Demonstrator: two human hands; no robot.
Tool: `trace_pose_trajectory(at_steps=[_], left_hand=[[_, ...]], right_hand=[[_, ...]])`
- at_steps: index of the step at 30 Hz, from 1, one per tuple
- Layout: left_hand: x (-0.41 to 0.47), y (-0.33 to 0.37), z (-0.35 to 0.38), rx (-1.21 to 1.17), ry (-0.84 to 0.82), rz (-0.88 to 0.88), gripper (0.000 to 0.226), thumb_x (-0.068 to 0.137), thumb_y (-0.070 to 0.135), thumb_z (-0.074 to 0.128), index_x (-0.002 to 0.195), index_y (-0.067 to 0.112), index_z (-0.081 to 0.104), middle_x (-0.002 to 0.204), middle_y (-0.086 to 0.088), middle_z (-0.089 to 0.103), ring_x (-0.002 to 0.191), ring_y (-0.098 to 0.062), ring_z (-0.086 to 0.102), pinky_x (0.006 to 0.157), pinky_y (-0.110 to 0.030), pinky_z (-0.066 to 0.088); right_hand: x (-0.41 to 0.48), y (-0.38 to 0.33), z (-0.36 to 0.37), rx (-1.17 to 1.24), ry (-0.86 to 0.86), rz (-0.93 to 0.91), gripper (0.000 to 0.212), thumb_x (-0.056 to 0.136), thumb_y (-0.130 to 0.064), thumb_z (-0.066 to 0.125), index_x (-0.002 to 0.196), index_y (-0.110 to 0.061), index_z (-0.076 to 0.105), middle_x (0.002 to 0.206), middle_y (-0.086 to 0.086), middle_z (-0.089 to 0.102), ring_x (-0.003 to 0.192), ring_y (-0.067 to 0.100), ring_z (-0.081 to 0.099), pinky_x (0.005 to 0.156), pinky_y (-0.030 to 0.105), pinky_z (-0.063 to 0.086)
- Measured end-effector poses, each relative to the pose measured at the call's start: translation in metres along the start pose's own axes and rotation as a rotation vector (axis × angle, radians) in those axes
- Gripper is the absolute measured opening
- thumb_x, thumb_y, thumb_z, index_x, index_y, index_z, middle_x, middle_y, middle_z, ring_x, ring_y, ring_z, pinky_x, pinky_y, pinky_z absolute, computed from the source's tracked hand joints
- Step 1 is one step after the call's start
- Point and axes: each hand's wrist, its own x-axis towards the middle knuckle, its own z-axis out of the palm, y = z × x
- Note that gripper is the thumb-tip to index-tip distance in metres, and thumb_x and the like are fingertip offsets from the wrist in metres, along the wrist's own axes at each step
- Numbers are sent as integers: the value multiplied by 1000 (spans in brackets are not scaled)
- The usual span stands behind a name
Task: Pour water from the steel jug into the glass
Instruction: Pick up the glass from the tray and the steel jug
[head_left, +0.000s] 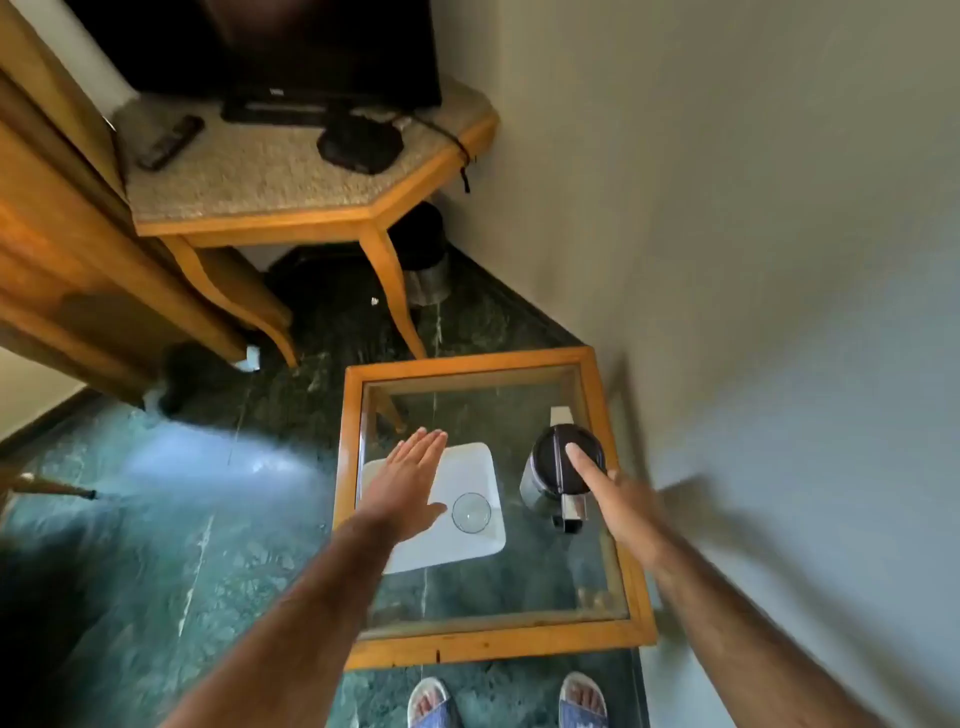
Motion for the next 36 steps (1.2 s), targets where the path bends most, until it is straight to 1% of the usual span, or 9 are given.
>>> trace_pose_trajectory(at_steps=[5, 8, 11, 14, 16, 19, 25, 29, 36], left_hand=[[10, -14, 82, -258, -173, -208, 109, 78, 31, 90, 162, 19, 23, 167, -3, 29, 152, -26, 30, 120, -43, 30], [10, -16, 120, -343, -196, -228, 107, 74, 31, 92, 160, 21, 29, 162, -3, 39, 144, -26, 42, 117, -42, 35], [11, -21, 157, -444, -128, -258, 97, 71, 31, 94, 151, 27, 41, 151, 1, 52, 127, -16, 53, 112, -39, 42], [14, -25, 184, -572, -32, -299, 86, 68, 29, 95, 141, 30, 50, 136, 9, 60, 117, -13, 56, 107, -32, 45], [19, -27, 197, -622, 12, -315, 82, 68, 29, 96, 137, 30, 52, 127, 17, 58, 116, -14, 58, 103, -28, 46], [28, -27, 211, -648, 60, -316, 77, 68, 32, 95, 130, 36, 52, 122, 19, 58, 110, -11, 58, 96, -22, 46], [32, -20, 216, -684, 159, -320, 72, 69, 32, 93, 121, 52, 47, 113, 28, 60, 103, -5, 60, 88, -15, 45], [25, -14, 196, -728, 232, -316, 75, 66, 38, 91, 113, 69, 41, 109, 47, 56, 110, 15, 51, 79, -2, 38], [13, -10, 133, -756, 259, -251, 71, 65, 39, 90, 121, 44, 47, 113, 28, 60, 105, -3, 60, 81, -17, 53]], right_hand=[[31, 59, 49, 130, -93, 155, 96, 48, -113, 47, 85, -29, 73, 90, -11, 66, 84, 9, 60, 84, 39, 52], [35, 84, 73, 248, -107, 87, 86, 55, -110, 46, 89, -41, 83, 106, -11, 68, 95, 3, 59, 79, 31, 48], [37, 100, 100, 408, -15, -3, 75, 67, -103, 51, 82, -36, 80, 101, -5, 77, 100, 8, 68, 85, 44, 54], [39, 103, 122, 632, 164, -105, 68, 68, -95, 62, 68, -27, 69, 87, -4, 80, 90, 9, 73, 72, 31, 50], [40, 103, 134, 739, 269, -174, 66, 71, -90, 65, 71, -24, 66, 76, -2, 74, 77, 10, 69, 71, 17, 52], [45, 105, 147, 848, 347, -232, 70, 73, -86, 67, 71, -17, 60, 65, -7, 63, 68, 11, 59, 69, 11, 48], [54, 116, 143, 898, 238, -329, 60, 90, -56, 66, 61, -12, 38, 61, -3, 39, 67, 25, 36, 72, 33, 36], [61, 113, 115, 974, 197, -303, 58, 85, -48, 70, 61, -13, 31, 58, -5, 37, 65, 21, 35, 74, 34, 33], [49, 93, 68, 937, 121, -341, 46, 83, -46, 73, 52, -28, 45, 52, -12, 37, 56, 13, 33, 63, 33, 27]])
